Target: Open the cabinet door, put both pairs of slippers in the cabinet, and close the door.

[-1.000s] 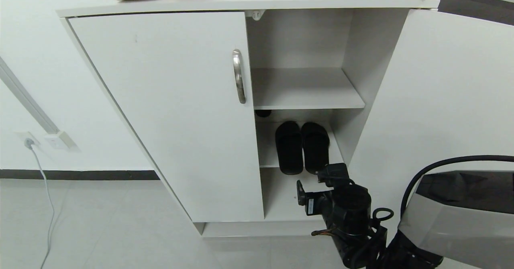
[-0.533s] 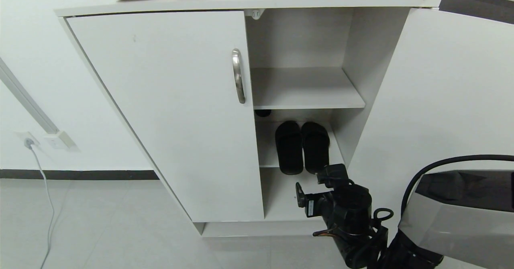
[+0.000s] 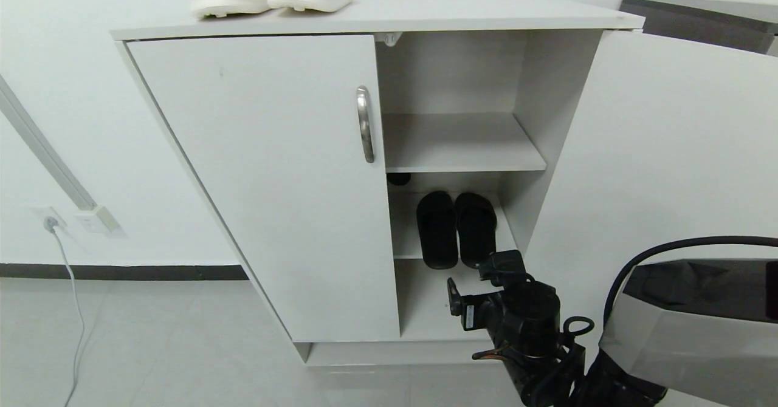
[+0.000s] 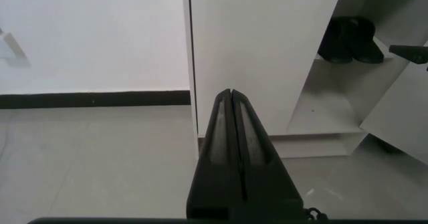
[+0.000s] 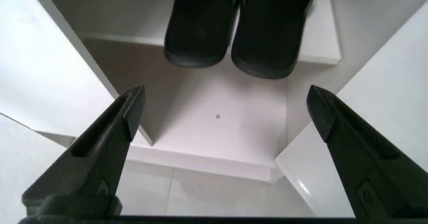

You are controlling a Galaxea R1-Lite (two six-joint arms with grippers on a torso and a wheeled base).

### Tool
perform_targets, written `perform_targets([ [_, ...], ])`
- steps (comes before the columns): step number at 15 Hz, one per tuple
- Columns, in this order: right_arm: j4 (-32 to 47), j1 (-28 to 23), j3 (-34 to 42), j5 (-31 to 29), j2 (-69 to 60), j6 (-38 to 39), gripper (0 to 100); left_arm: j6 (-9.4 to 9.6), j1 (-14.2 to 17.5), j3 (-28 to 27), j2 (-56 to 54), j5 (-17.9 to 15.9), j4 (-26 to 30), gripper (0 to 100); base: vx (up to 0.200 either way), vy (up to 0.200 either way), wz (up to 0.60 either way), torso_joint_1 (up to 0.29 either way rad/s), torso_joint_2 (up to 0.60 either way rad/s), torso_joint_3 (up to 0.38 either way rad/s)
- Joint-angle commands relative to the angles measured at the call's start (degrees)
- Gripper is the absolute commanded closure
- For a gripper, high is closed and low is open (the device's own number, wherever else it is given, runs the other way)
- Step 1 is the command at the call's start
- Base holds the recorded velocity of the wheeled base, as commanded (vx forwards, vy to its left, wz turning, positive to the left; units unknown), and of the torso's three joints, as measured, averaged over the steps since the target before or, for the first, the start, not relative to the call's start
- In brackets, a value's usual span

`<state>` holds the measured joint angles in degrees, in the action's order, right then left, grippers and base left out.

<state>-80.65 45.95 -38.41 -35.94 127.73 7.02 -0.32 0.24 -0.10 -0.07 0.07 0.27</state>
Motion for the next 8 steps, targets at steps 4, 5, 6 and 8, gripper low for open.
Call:
perform_targets([
  [4, 0.0, 0.0, 0.0, -0.1, 0.3, 0.0, 0, -0.03, 0.0, 0.0, 0.1, 0.1, 0.0, 100, 0.000, 0.000, 0.00, 0.001, 0.00, 0.203],
  [5, 0.0, 0.0, -0.1, 0.0, 0.3, 0.0, 0, 0.05, 0.0, 0.0, 0.1, 0.1, 0.0, 100, 0.000, 0.000, 0.00, -0.002, 0.00, 0.207],
  [6, 0.0, 0.0, -0.1, -0.1, 0.3, 0.0, 0, 0.05, 0.0, 0.0, 0.1, 0.1, 0.0, 100, 0.000, 0.000, 0.00, 0.002, 0.00, 0.193],
  [8, 0.0, 0.0, -0.1, -0.1, 0.3, 0.0, 0, -0.03, 0.0, 0.0, 0.1, 0.2, 0.0, 100, 0.000, 0.000, 0.00, -0.002, 0.00, 0.115],
])
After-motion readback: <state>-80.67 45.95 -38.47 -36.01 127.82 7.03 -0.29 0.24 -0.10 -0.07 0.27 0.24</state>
